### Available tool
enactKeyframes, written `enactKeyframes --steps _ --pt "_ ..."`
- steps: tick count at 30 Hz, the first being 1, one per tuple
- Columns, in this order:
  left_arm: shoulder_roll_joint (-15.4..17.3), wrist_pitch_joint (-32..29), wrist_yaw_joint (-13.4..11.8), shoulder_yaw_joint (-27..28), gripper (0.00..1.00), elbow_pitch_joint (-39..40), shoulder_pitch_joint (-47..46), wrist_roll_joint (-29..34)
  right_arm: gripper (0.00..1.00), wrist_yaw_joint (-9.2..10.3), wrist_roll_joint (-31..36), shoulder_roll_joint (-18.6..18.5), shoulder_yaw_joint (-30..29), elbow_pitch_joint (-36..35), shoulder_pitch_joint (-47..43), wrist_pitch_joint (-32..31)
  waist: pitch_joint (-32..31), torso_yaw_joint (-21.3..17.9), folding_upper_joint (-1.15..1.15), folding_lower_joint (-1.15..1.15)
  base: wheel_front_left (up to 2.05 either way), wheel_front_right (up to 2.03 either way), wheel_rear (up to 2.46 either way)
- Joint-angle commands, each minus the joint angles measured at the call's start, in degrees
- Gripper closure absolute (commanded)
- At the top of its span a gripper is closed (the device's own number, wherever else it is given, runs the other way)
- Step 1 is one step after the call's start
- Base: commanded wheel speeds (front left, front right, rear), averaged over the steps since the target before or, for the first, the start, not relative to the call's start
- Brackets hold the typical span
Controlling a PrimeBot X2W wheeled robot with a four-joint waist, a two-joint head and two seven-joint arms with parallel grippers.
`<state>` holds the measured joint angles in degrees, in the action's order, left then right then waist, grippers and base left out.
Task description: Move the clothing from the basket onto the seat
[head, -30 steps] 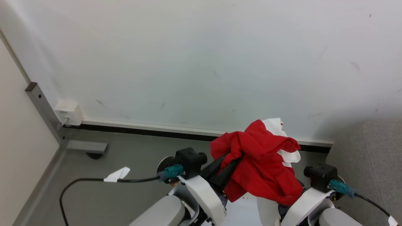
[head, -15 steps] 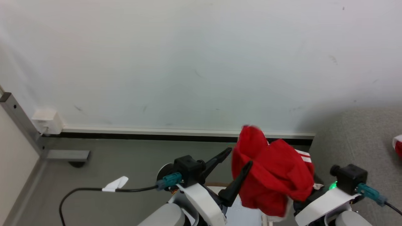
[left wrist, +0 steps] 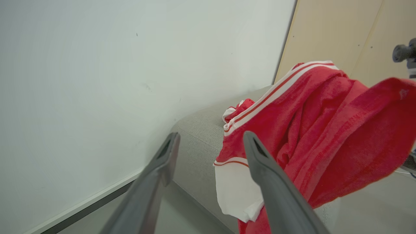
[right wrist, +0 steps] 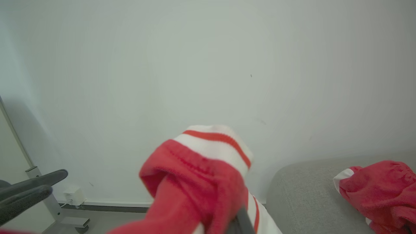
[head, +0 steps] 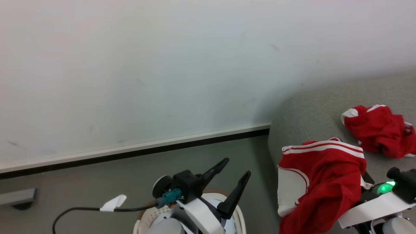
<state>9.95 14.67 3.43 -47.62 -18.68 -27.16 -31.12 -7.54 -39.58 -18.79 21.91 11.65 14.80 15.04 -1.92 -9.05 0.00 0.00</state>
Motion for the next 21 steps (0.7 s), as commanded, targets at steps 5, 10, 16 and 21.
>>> enactKeyframes --steps 5,10,16,21 --pt "-1.02 0.49 0.38 0.2 0.0 -0.85 1.66 1.81 1.0 0.11 0.45 -2.2 -1.54 -2.69 -2.54 0.19 0.97 -9.75 0.0 0.0 0.0 0.0 0.0" --pt "-1.99 0.44 1.13 0.86 0.0 -0.57 2.19 3.88 1.0 0.11 -1.83 -2.54 -3.41 -4.99 -4.91 0.18 1.05 -14.05 0.0 0.0 0.0 0.0 0.0" --pt "-2.95 0.46 1.81 2.32 0.0 -0.22 3.3 6.51 1.0 0.11 -3.28 -3.48 -4.01 -6.29 -6.02 0.19 1.41 -16.73 0.0 0.0 0.0 0.0 0.0" --pt "-3.52 0.47 2.24 3.5 0.0 -0.37 3.61 8.2 1.0 0.11 -4.28 -3.9 -4.54 -6.98 -6.34 0.19 1.8 -17.19 0.0 0.0 0.0 0.0 0.0"
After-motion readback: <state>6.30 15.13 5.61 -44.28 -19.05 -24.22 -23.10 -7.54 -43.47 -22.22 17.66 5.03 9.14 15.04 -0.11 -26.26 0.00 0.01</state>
